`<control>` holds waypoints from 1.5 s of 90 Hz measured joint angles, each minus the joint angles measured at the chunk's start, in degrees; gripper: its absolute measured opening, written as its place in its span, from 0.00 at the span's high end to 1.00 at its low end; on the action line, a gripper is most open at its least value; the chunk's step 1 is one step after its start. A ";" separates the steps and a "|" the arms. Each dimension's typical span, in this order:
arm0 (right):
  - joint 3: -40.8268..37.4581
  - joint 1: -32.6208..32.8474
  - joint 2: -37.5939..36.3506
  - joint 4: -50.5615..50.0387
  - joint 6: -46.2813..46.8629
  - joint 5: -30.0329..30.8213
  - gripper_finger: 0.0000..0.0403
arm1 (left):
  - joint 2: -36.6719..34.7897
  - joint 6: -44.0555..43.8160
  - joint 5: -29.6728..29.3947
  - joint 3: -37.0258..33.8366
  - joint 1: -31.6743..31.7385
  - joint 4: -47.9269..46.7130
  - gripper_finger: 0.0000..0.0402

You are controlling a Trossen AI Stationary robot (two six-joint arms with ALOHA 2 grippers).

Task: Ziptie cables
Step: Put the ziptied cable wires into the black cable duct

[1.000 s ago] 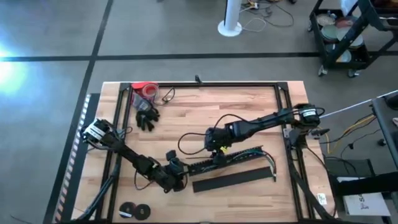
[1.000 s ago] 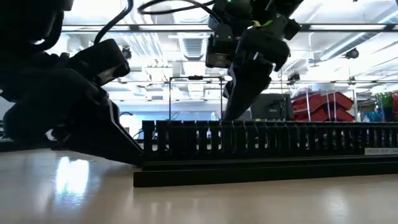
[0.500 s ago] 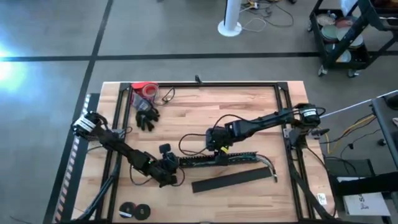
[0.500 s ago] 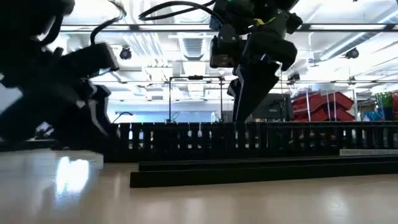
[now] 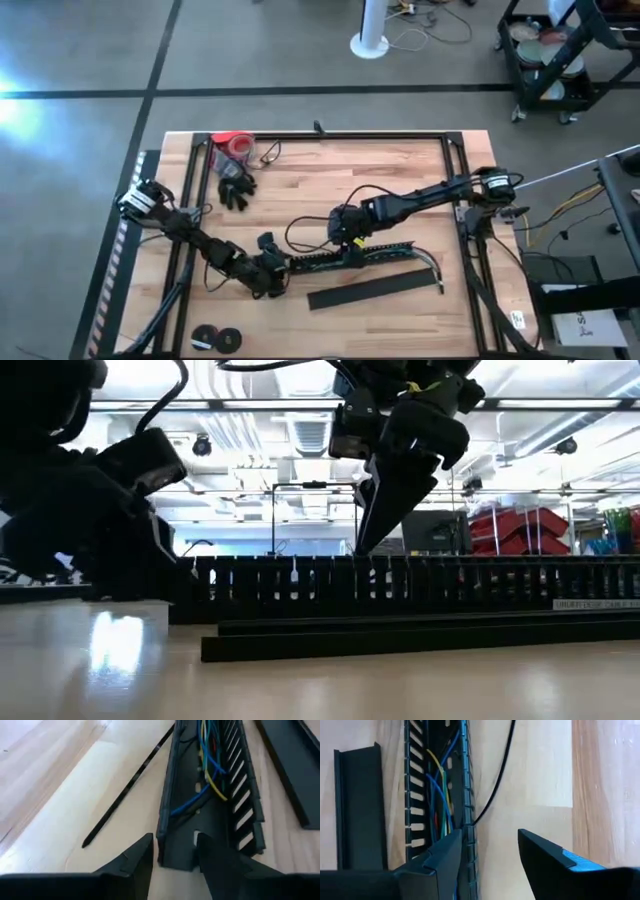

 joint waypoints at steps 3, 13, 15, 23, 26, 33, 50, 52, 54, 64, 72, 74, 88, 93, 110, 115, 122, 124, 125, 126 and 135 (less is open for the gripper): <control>0.00 0.00 0.00 0.13 0.00 0.01 0.55 | 0.61 0.02 -0.09 0.31 0.00 0.18 0.65; 0.00 0.11 0.00 0.70 0.00 0.02 0.55 | 3.12 -0.03 -1.06 0.79 0.07 0.67 0.66; 0.00 0.11 0.00 0.77 0.00 0.02 0.55 | 3.72 -0.06 -1.21 0.90 0.09 1.01 0.66; -0.02 0.26 0.00 1.03 0.02 0.00 0.55 | 5.98 -0.81 -0.81 1.07 0.17 1.24 0.67; -0.02 0.44 0.02 1.29 0.00 0.02 0.55 | 6.68 -1.11 -0.49 1.06 0.17 1.07 0.67; -0.24 0.88 0.50 2.10 -0.62 0.00 0.55 | 7.66 -1.78 0.58 1.05 0.26 0.67 0.67; -1.93 1.31 1.82 8.37 -0.93 -0.04 0.55 | 7.99 -1.48 0.91 1.03 0.26 0.56 0.66; -2.18 1.19 1.89 9.25 -0.66 0.04 0.55 | 7.97 -1.28 0.99 1.02 0.26 0.54 0.66; -2.40 1.10 2.06 10.17 -0.48 0.10 0.55 | 7.97 -0.98 1.04 1.01 0.26 0.56 0.66; -2.91 0.63 3.04 12.91 -0.53 0.34 0.55 | 7.97 0.14 1.40 0.98 0.26 0.58 0.67; -2.95 0.17 3.67 12.46 -0.82 1.68 0.55 | 7.97 0.18 1.50 0.97 0.26 0.58 0.68; -3.02 0.09 3.78 12.39 -0.85 1.95 0.55 | 7.97 0.18 1.52 0.97 0.26 0.56 0.68; -3.65 -0.70 3.80 12.48 -0.53 3.39 0.55 | 7.97 0.20 1.70 0.97 0.24 0.33 0.68; -3.74 -0.99 3.80 12.25 -0.17 4.95 0.55 | 7.97 0.27 1.69 0.97 0.24 0.25 0.67; -3.98 -2.19 3.78 11.54 2.50 10.44 0.57 | 7.97 0.31 1.76 0.97 0.22 0.16 0.66; -4.05 -2.50 3.78 12.02 2.80 10.43 0.59 | 7.97 0.29 1.76 0.97 0.19 0.16 0.67; -4.22 -2.54 3.78 13.93 0.96 7.15 0.62 | 7.97 0.29 1.76 0.97 0.17 0.16 0.67; -4.28 -2.54 3.78 14.44 0.37 6.04 0.63 | 7.97 0.29 1.78 0.97 0.17 0.13 0.67; -4.33 -2.54 3.78 14.79 0.05 5.37 0.63 | 7.97 0.30 1.78 0.97 0.16 0.11 0.67; -4.36 -2.54 3.78 15.46 -0.30 4.50 0.64 | 7.97 0.31 1.78 0.97 0.15 0.10 0.67; -4.26 -2.24 3.61 19.87 -1.11 0.48 0.70 | 7.97 0.33 1.80 0.97 0.17 0.10 0.67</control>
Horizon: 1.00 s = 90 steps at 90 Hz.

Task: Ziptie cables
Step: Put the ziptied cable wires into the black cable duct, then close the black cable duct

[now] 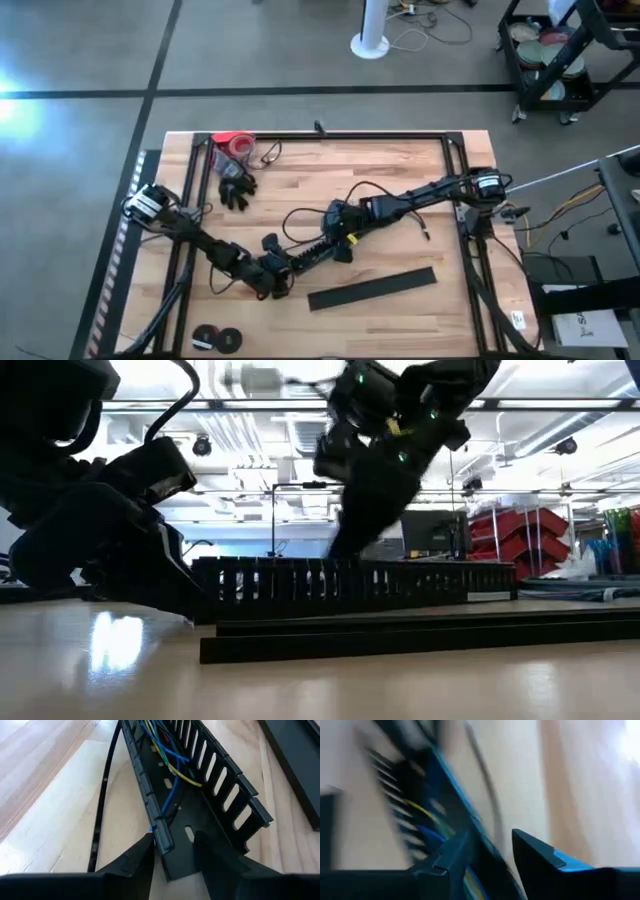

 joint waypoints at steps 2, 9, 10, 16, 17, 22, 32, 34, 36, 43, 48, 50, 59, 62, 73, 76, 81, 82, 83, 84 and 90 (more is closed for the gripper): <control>0.00 0.04 -0.03 0.26 -0.12 -0.39 0.71 | 0.00 0.02 0.00 0.00 0.00 0.00 0.66; -0.02 -0.47 -0.03 0.20 0.22 -0.40 0.78 | 0.00 0.02 -0.04 0.00 0.00 -0.02 0.65; -0.02 -0.57 -0.01 0.12 0.24 -0.37 0.79 | 0.00 0.02 -0.04 0.00 0.00 -0.02 0.65; -0.02 -0.99 0.00 -0.36 0.67 -0.49 0.85 | 0.00 0.00 -0.06 0.00 0.00 -0.03 0.65; -0.02 -1.01 0.00 -0.43 0.67 -0.51 0.86 | 0.00 0.01 -0.07 0.00 0.00 -0.02 0.65; -0.17 -1.00 0.00 -0.83 0.41 -0.56 0.92 | -0.04 0.13 -0.04 0.00 0.00 -0.02 0.65; -0.61 -1.14 0.00 -0.66 0.14 -0.73 0.98 | -0.10 0.79 0.02 0.00 -0.03 0.00 0.67; -0.72 -1.15 -0.02 -0.55 -0.19 -0.89 0.99 | -0.11 0.89 0.02 0.00 -0.06 -0.02 0.67; -0.80 -1.15 -0.03 -0.52 -0.69 -1.02 0.99 | -0.11 0.92 0.03 0.00 -0.07 -0.03 0.67; -0.87 -1.08 -0.07 -0.61 -2.34 -1.01 0.99 | -0.18 1.22 0.10 0.00 -0.07 -0.06 0.67; -0.87 -1.07 -0.07 -0.65 -2.79 -1.15 0.97 | -0.20 2.03 0.25 0.00 -0.07 -0.07 0.66; -0.89 -1.08 -0.07 -0.74 -2.84 -1.43 0.96 | -0.22 2.47 0.46 0.00 -0.07 -0.11 0.65; -0.87 -1.31 -0.07 -1.10 -3.69 -3.77 0.88 | -0.35 7.07 0.50 0.00 -0.27 -0.02 0.64; -0.76 -1.32 -0.14 -1.27 -4.19 -3.98 0.84 | -0.40 9.50 0.40 0.00 -0.46 -0.02 0.64; -0.32 -1.26 -1.92 -3.43 -5.98 -4.02 0.71 | -0.60 17.43 0.51 0.00 -0.70 -0.11 0.65; 0.16 -1.16 -2.80 -4.73 -6.81 -3.86 0.68 | -0.73 18.68 0.80 0.00 -0.72 -0.15 0.65; 0.95 -0.83 -4.70 -7.00 -7.26 -2.82 0.63 | -0.94 19.20 2.14 0.00 -0.69 -0.18 0.66; 1.06 -0.68 -5.24 -7.81 -7.27 -2.13 0.63 | -1.04 19.23 2.53 0.00 -0.67 -0.20 0.66; 1.15 -0.51 -5.79 -8.62 -7.26 -1.42 0.62 | -1.16 19.26 3.00 0.00 -0.64 -0.28 0.66; 1.17 -0.31 -6.34 -9.40 -7.23 -0.73 0.61 | -1.29 19.28 3.53 0.00 -0.59 -0.38 0.66; 1.17 1.65 -9.39 -13.50 -7.17 4.68 0.57 | -2.34 19.07 6.60 0.00 -0.52 -1.34 0.66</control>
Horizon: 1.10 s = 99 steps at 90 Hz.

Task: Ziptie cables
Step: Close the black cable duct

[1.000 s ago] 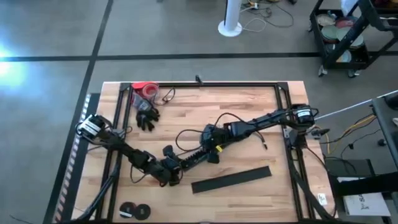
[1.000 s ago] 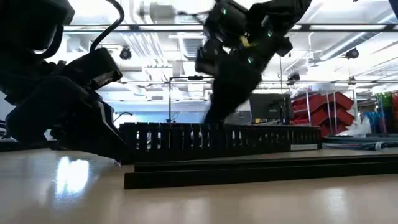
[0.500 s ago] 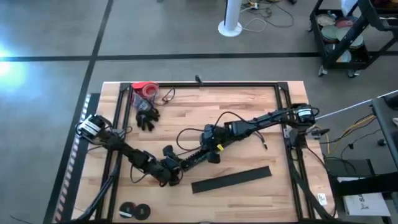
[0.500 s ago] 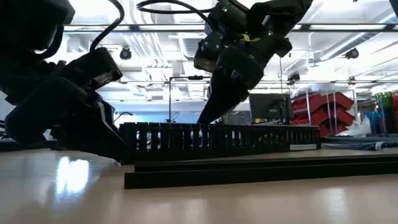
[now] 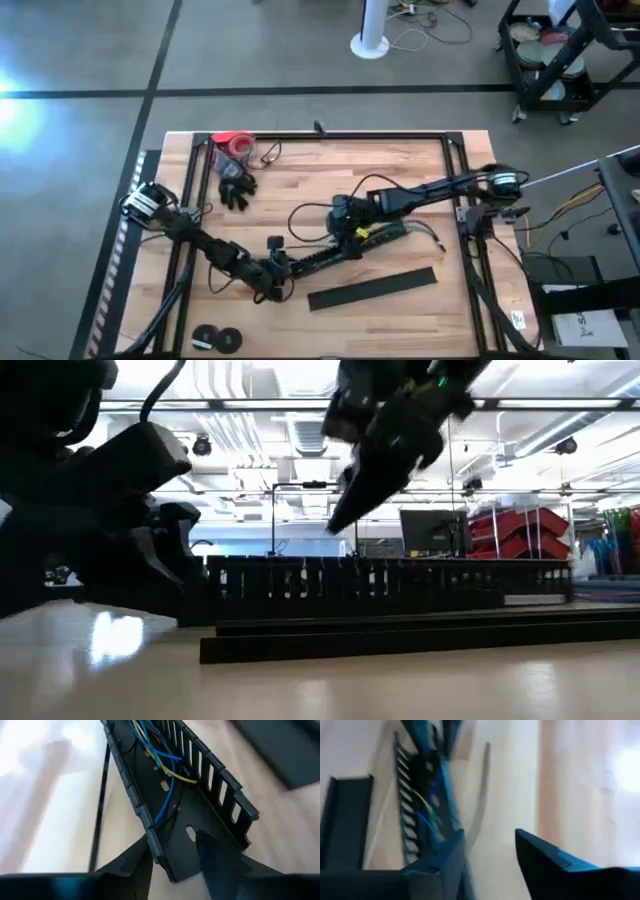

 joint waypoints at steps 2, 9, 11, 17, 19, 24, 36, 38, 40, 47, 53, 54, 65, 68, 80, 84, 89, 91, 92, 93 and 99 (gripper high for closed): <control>-0.10 0.94 -1.12 -0.98 0.03 1.89 0.56 | -0.56 0.00 0.99 0.00 0.00 -0.56 0.66; -1.13 5.27 -4.72 -3.16 1.00 9.11 0.54 | -3.26 0.03 3.69 -0.14 -0.11 -4.52 0.65; -1.62 6.68 -5.76 -2.98 1.62 10.49 0.54 | -4.32 -0.03 4.26 -0.15 -0.13 -6.02 0.65; -3.37 10.79 -7.99 -1.07 3.91 12.95 0.54 | -8.28 -0.44 4.80 -0.30 0.09 -11.21 0.63; -4.13 12.21 -8.62 -0.08 4.85 13.32 0.54 | -9.62 -0.64 4.79 -0.37 0.19 -12.83 0.63; -6.31 15.77 -9.55 2.84 8.02 14.44 0.54 | -13.47 -1.22 4.50 -0.37 0.33 -17.08 0.62; -11.30 23.66 -9.05 13.68 15.23 16.22 0.56 | -22.96 -4.92 3.71 -0.51 0.87 -27.42 0.59; -11.93 24.69 -8.58 14.87 16.18 16.82 0.57 | -24.60 -6.15 3.00 -0.19 0.87 -28.42 0.59; -12.37 25.80 -7.88 15.92 17.12 17.68 0.57 | -26.22 -7.23 2.24 -0.01 0.87 -29.08 0.58; -13.21 29.59 -4.71 17.01 20.55 21.71 0.58 | -31.46 -10.25 -0.23 0.01 0.71 -31.32 0.57; -13.18 32.06 -1.79 16.85 23.21 24.99 0.59 | -35.07 -12.23 -2.00 -0.02 0.36 -30.85 0.56; -13.13 32.39 -1.30 16.86 23.66 25.34 0.59 | -35.76 -12.57 -2.32 -0.02 0.23 -30.58 0.56; -12.15 35.73 3.79 16.98 29.87 26.36 0.60 | -39.37 -12.88 -4.78 0.04 -1.83 -20.55 0.58; -11.51 36.35 5.21 17.00 31.56 26.45 0.60 | -39.42 -11.84 -4.84 -0.05 -2.76 -17.54 0.59; -9.57 37.92 9.93 16.94 38.60 27.98 0.60 | -34.90 -6.48 -7.61 0.04 -6.47 -0.11 0.62; -9.05 37.83 11.47 17.28 40.58 27.93 0.60 | -32.02 -4.77 -8.41 0.04 -7.57 4.82 0.63; -8.78 37.79 13.09 16.98 42.65 28.60 0.61 | -27.44 -3.85 -9.13 0.10 -8.29 11.38 0.65; -8.43 37.80 13.63 17.15 43.25 28.85 0.62 | -25.68 -3.83 -9.25 0.25 -8.57 13.13 0.65; -8.27 37.79 13.86 17.27 43.67 28.89 0.62 | -24.77 -3.85 -9.28 0.34 -8.74 13.80 0.65; -8.18 37.79 14.05 17.53 44.00 28.89 0.63 | -23.88 -3.89 -9.30 0.43 -8.91 14.38 0.65; -7.93 37.81 15.23 18.05 45.88 29.90 0.66 | -18.18 -5.47 -9.46 2.39 -9.29 15.36 0.66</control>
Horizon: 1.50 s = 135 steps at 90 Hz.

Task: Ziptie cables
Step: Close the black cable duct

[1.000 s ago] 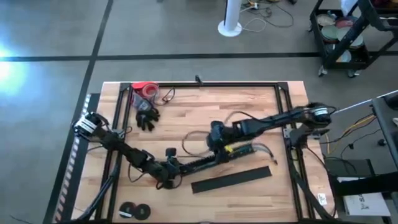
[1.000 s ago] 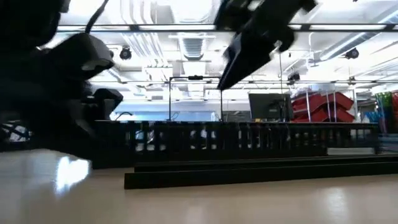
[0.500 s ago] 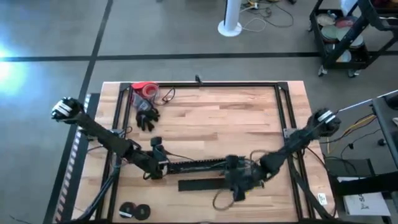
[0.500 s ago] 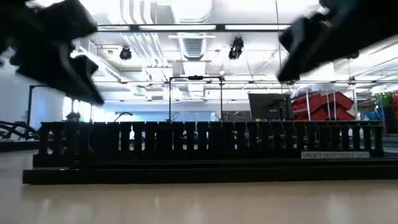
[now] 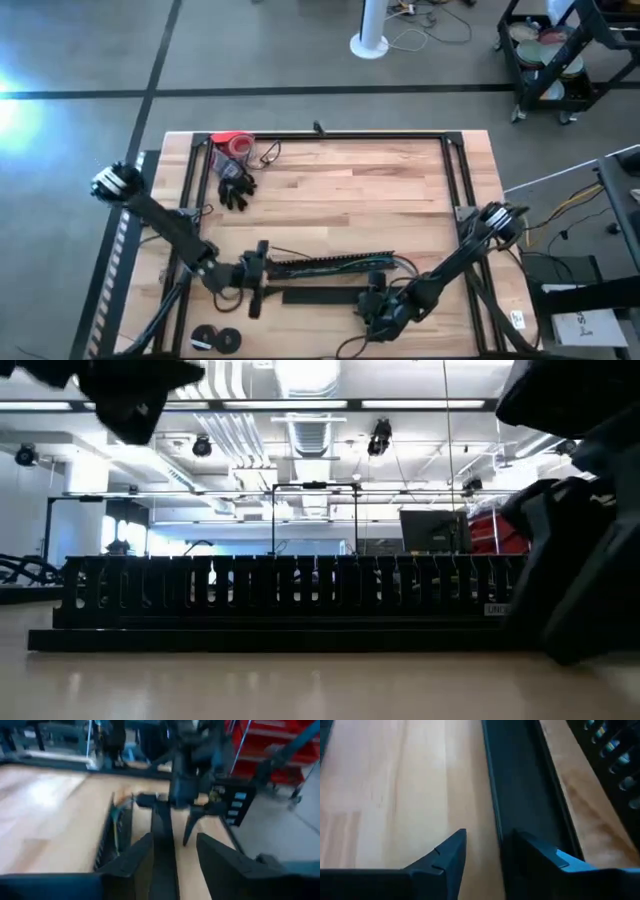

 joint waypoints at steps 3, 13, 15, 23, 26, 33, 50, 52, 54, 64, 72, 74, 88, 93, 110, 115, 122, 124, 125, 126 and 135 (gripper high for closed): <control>0.11 0.00 0.46 0.01 1.27 0.14 0.68 | 3.05 -0.88 0.01 1.66 0.00 0.13 0.66; 0.64 -0.14 1.34 -0.02 3.72 -0.03 0.79 | 12.06 -1.30 0.14 7.95 0.08 -1.31 0.67; 0.76 -0.15 1.42 -0.02 3.80 -0.20 0.82 | 13.89 -1.08 0.31 9.72 0.11 -2.00 0.66; 1.40 0.02 1.21 -0.37 3.91 -0.78 0.95 | 19.46 1.10 0.21 16.40 0.11 -8.15 0.66; 1.75 0.26 0.96 -0.47 3.57 -1.22 0.97 | 21.50 1.67 0.34 19.41 0.11 -11.04 0.65; 2.70 0.78 0.21 -1.76 2.30 -3.03 0.98 | 24.88 1.87 0.33 25.93 0.08 -20.01 0.64; 5.50 1.79 -3.15 -1.84 -2.43 -3.71 0.99 | 33.29 5.51 0.26 40.09 0.19 -32.41 0.57; 5.51 1.79 -3.60 -2.06 -2.59 -3.48 1.00 | 34.42 6.49 0.27 41.52 0.25 -32.81 0.56; 5.61 1.77 -3.88 -2.36 -2.77 -3.14 1.00 | 35.42 7.65 0.29 42.79 0.28 -33.34 0.55; 6.15 1.17 -4.56 -2.49 -2.87 -2.89 1.00 | 40.32 12.68 0.27 48.33 0.69 -37.55 0.50; 6.53 0.91 -5.46 -1.83 -2.16 -3.12 1.00 | 42.90 13.16 -0.10 51.60 1.03 -40.78 0.47; 6.62 0.90 -5.53 -1.58 -2.02 -3.34 1.00 | 43.34 12.90 -0.12 52.37 1.20 -41.46 0.46; 6.94 0.89 -5.67 -1.89 -2.49 -6.03 1.00 | 44.33 8.69 0.21 54.51 2.26 -45.33 0.48; 6.98 0.88 -5.89 -1.82 -3.07 -5.91 1.00 | 44.31 7.55 1.45 54.53 2.75 -46.03 0.50; 6.34 1.61 -5.23 -3.82 -5.54 -3.18 1.00 | 43.59 6.57 0.15 54.61 3.27 -48.70 0.60; 5.66 1.64 -4.36 -3.77 -5.61 -2.87 0.97 | 43.26 6.25 -0.03 54.86 3.44 -49.00 0.61; 4.86 1.50 -3.64 -4.28 -5.53 -2.21 0.89 | 41.51 5.49 -0.54 54.71 3.54 -49.65 0.62; 4.86 1.49 -3.61 -3.87 -5.51 -1.93 0.86 | 41.03 5.08 -0.52 54.70 3.54 -49.49 0.62; 4.86 1.49 -3.61 -3.72 -5.52 -1.65 0.84 | 40.79 4.90 -0.48 54.70 3.52 -49.34 0.61; 4.86 1.49 -3.61 -3.61 -5.51 -1.27 0.82 | 40.56 4.73 -0.43 54.70 3.49 -49.17 0.61; 4.86 1.48 -3.81 -3.69 -5.48 0.30 0.65 | 38.74 3.61 1.27 53.97 3.37 -48.98 0.58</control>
